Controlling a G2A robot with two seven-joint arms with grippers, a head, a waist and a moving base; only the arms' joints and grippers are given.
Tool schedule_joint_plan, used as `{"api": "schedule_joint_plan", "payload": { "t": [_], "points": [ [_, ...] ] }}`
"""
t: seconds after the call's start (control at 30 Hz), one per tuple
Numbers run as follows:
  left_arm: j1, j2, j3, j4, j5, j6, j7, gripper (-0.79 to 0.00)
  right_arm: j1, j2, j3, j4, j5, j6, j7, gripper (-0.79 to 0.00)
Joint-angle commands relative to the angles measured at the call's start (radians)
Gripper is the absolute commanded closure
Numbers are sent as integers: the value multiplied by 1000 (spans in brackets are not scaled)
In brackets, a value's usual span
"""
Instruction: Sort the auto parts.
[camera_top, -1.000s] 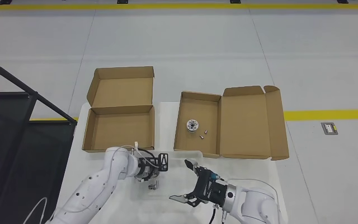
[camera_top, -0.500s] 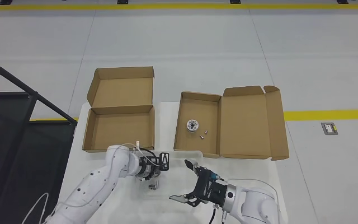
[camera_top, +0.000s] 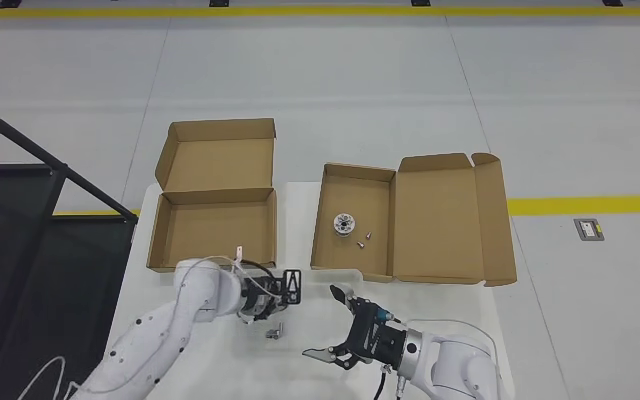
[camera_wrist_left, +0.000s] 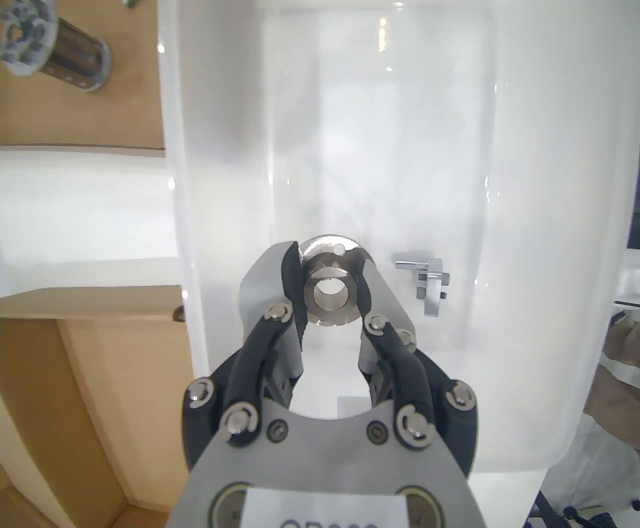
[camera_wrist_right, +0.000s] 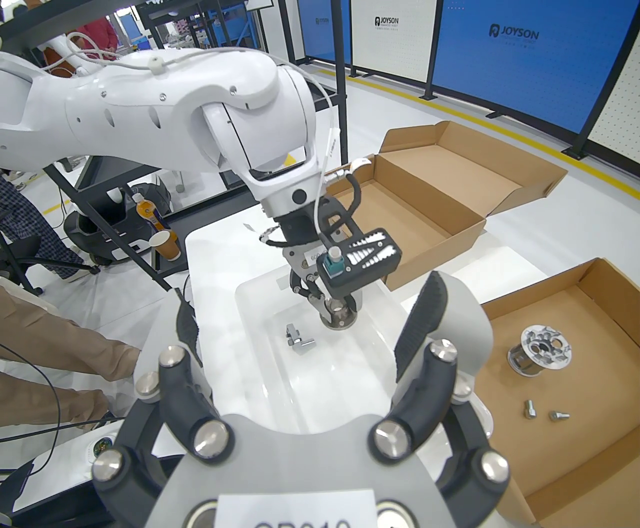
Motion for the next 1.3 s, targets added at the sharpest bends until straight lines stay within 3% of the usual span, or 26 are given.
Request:
{"api": "schedule_joint_plan", "payload": {
  "t": [0.0, 0.3, 0.57, 0.93, 1.03, 1.27],
  "points": [
    [44, 18, -66, -66, -10, 12, -7, 0, 0, 0, 0, 0, 0, 0, 0, -785],
    [249, 81, -366, -291, 12, 129, -24, 0, 0, 0, 0, 0, 0, 0, 0, -785],
    [344, 104, -551, -254, 42, 208, 95, 0, 0, 0, 0, 0, 0, 0, 0, -785],
    [357, 104, -552, -249, 44, 221, 108, 0, 0, 0, 0, 0, 0, 0, 0, -785],
    [340, 102, -546, -181, 46, 258, 120, 0, 0, 0, 0, 0, 0, 0, 0, -785],
    [197, 96, -515, 39, 78, 305, 161, 0, 0, 0, 0, 0, 0, 0, 0, -785]
  ]
}}
